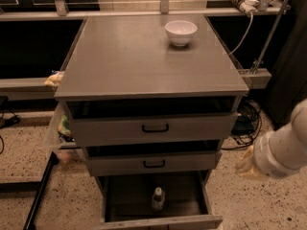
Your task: Pick blue plastic bottle from bottom drawer and place on counter
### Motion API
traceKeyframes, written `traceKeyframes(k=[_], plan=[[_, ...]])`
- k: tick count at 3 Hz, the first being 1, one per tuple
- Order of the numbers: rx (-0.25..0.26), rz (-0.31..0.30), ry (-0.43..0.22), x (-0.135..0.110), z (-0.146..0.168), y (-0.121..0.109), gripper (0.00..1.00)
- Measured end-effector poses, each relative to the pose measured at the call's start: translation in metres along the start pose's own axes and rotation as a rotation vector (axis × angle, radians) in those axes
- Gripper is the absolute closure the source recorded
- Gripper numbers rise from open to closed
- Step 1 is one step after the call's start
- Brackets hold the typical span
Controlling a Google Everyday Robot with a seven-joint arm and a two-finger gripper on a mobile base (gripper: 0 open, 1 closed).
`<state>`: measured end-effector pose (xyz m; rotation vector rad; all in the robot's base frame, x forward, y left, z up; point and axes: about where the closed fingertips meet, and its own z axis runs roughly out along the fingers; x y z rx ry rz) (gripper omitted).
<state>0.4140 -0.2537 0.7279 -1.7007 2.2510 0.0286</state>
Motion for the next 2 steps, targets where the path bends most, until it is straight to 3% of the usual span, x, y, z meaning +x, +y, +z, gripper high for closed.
traceKeyframes(k=[1,2], plan=[[-0.02,0.057,-0.096,0.032,0.084,0.004,1.0],[-0.047,0.081,-0.127,0.037,0.122,0.007,1.0]])
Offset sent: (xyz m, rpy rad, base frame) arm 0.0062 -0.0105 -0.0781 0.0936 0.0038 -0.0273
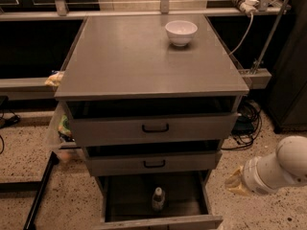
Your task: Pick blue plastic bottle from bottom drawer and place on counter
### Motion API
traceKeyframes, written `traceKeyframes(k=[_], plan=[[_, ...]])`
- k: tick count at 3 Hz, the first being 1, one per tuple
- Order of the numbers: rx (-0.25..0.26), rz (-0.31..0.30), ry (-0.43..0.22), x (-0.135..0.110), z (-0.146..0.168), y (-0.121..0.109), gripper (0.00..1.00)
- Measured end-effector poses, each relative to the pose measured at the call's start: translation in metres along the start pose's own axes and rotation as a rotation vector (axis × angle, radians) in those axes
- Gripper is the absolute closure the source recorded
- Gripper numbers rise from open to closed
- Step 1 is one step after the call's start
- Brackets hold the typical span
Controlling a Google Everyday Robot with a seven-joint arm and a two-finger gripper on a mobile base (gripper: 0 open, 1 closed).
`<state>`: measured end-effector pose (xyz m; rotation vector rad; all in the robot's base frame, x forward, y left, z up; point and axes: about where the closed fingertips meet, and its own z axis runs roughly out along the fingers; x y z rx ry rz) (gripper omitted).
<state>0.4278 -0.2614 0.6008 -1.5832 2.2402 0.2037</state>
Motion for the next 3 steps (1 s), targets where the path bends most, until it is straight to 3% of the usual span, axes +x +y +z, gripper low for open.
traceKeyframes(k=[1,2,3], plan=[[-0.004,0.0,0.001,0.0,0.0,0.001,1.0],[0.042,-0.05,-0.034,0.002,0.018,0.005,1.0],[0.102,-0.139,-0.128,-0.005,0.066,-0.001,1.0]])
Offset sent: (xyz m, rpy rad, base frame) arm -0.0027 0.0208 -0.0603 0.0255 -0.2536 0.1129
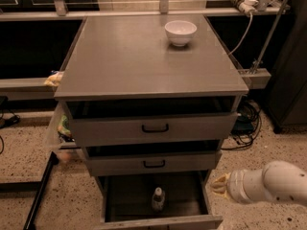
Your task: Pick blue plastic bottle from bottom drawer and place on counter
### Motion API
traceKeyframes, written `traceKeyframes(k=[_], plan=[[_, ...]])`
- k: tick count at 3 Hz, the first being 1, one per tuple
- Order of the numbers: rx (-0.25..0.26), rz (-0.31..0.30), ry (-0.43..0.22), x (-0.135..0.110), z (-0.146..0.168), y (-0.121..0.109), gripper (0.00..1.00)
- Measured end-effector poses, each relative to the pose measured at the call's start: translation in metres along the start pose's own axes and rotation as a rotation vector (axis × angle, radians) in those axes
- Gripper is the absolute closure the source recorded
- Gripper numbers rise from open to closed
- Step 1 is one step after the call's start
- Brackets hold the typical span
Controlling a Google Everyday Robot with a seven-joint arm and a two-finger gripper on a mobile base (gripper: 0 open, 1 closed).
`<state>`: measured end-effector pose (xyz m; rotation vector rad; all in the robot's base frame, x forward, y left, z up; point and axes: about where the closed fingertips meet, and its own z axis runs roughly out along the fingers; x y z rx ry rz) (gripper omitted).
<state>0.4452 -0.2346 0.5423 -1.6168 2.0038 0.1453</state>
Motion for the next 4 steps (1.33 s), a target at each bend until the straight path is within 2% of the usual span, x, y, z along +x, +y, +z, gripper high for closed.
traceKeyframes(k=[1,2,3,4], plan=[[-0.002,-0.045,-0.093,-0.002,0.067,-0.001,1.0],[-0.054,-0.035,-0.149,0.002,0.133,0.004,1.0],[-0.148,0.008,-0.185,0.005,0.206,0.019,1.0],[-0.148,0.008,-0.185,0.005,0.206,0.019,1.0]])
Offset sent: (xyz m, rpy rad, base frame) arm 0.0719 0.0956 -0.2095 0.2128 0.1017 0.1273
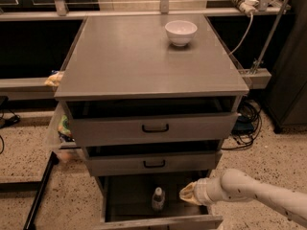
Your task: Pick blue plastic bottle from bottom drawer and place on counter
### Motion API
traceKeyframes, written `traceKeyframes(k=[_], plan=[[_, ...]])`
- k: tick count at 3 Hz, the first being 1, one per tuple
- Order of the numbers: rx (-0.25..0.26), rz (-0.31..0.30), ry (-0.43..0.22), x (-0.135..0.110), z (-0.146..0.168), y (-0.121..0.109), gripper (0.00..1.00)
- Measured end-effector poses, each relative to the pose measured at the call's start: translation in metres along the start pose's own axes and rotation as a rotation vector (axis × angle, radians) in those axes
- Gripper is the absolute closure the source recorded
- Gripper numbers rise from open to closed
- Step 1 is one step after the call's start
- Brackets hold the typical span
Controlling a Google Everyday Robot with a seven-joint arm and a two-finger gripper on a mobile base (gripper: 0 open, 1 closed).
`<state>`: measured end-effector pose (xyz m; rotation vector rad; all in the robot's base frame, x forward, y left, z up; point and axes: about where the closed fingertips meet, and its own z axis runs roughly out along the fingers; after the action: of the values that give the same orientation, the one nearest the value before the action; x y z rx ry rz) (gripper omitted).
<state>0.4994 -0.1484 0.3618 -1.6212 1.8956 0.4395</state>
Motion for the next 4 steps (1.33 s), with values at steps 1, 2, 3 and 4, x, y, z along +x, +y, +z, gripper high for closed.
traceKeyframes(k=[1,2,3,4], plan=[[0.005,0.017,-0.002,0.016,0.013,0.001,0.9],[-0.005,0.03,-0.018,0.029,0.036,0.001,0.71],[-0.016,0.037,-0.042,0.035,0.056,-0.003,0.48],[-0.033,0.035,-0.075,0.033,0.074,-0.005,0.25]])
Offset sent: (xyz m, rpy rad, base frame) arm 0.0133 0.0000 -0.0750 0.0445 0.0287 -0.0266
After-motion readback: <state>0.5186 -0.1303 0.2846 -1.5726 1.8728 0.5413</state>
